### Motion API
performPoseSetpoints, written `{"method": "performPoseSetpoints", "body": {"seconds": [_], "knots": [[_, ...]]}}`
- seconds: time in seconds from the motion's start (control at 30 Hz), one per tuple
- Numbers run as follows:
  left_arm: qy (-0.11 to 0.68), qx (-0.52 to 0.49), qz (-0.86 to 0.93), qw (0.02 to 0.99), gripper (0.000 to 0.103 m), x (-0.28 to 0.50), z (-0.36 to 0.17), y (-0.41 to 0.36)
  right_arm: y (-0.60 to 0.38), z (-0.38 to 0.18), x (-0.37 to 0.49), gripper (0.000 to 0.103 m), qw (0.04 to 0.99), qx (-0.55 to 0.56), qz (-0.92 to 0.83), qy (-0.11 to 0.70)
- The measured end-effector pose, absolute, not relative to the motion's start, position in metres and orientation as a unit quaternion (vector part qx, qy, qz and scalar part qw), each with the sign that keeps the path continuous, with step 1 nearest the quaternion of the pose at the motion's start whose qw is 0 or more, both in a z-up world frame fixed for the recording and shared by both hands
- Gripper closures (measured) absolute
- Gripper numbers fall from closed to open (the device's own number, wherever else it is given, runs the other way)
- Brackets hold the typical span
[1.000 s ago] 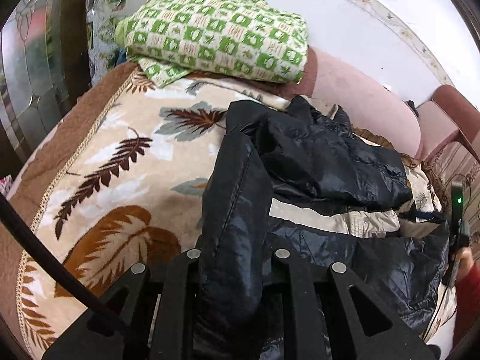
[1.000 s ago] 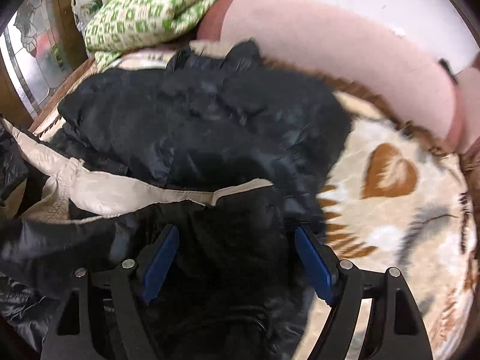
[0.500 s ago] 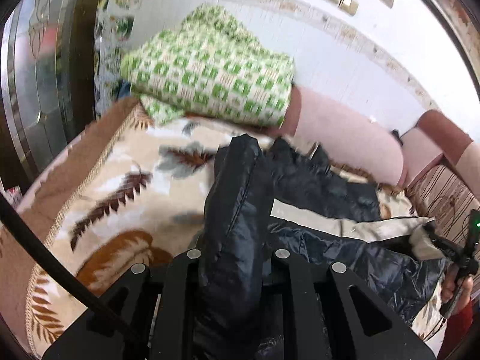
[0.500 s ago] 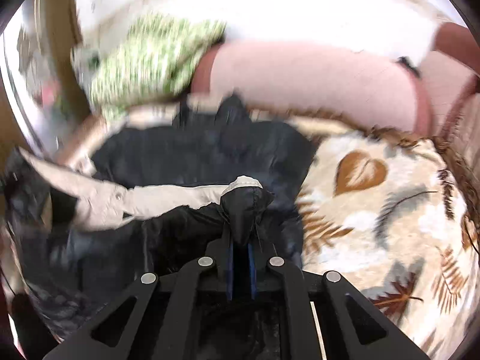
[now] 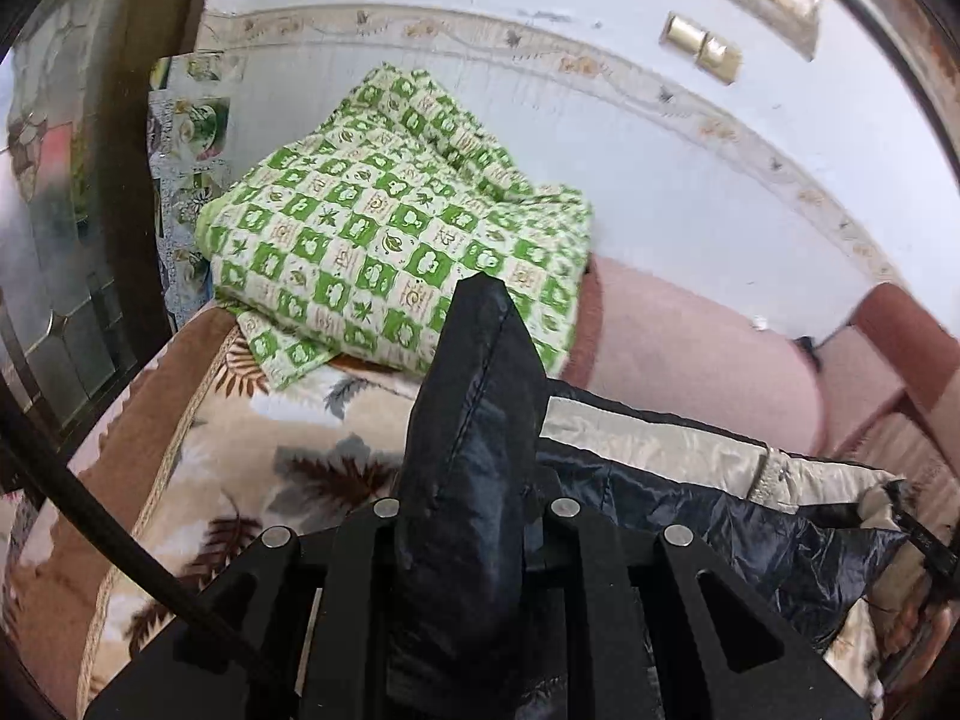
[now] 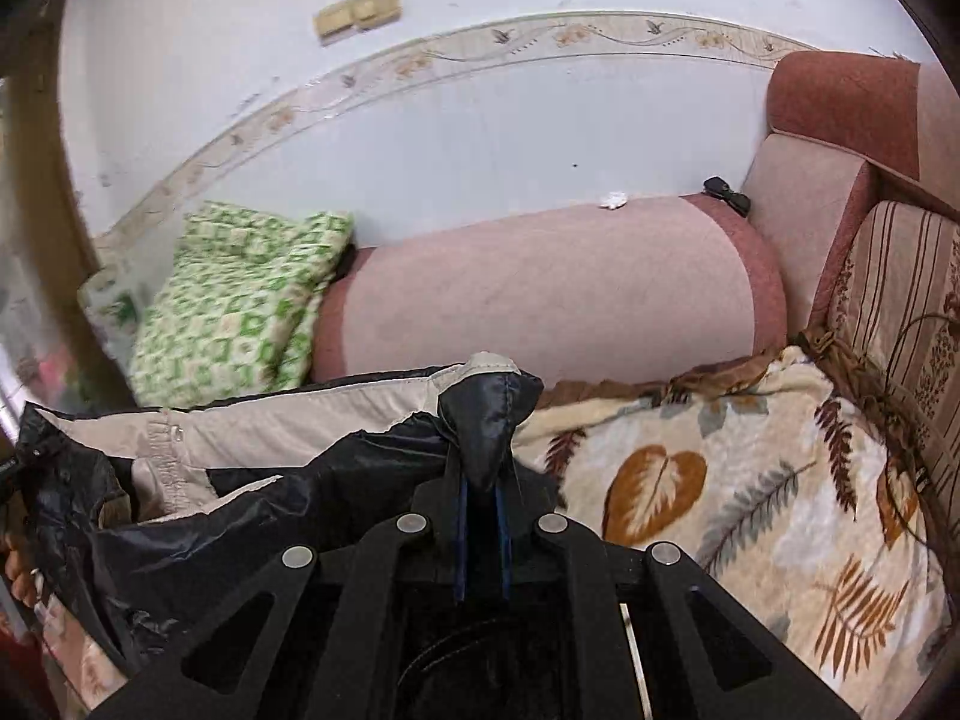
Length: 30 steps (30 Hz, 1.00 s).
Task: Fold large clothes
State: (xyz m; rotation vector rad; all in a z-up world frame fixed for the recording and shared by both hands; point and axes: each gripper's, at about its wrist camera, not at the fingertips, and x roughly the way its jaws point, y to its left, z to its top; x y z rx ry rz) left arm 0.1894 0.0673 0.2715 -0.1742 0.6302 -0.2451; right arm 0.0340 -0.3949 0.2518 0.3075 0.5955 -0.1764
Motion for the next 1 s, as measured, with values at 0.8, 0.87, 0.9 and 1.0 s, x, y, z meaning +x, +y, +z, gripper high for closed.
{"method": "performPoseSetpoints", "body": {"seconds": [0.8,0.87,0.9,1.0], "knots": [[0.457,-0.053,-0.013,0.888,0.046,0.37,0.064,0.04,-0.424,0.061,0.205,0.073,0.868,0.15,-0.191,0.433],[0.465,-0.089,-0.026,0.88,0.046,0.368,0.067,0.054,-0.428,0.065,0.201,0.059,0.868,0.152,-0.199,0.429],[0.466,-0.1,-0.029,0.879,0.046,0.366,0.07,0.06,-0.429,0.071,0.197,0.052,0.87,0.154,-0.201,0.422],[0.452,-0.108,-0.036,0.885,0.046,0.354,0.092,0.072,-0.438,0.096,0.175,0.044,0.88,0.16,-0.211,0.393]]}}
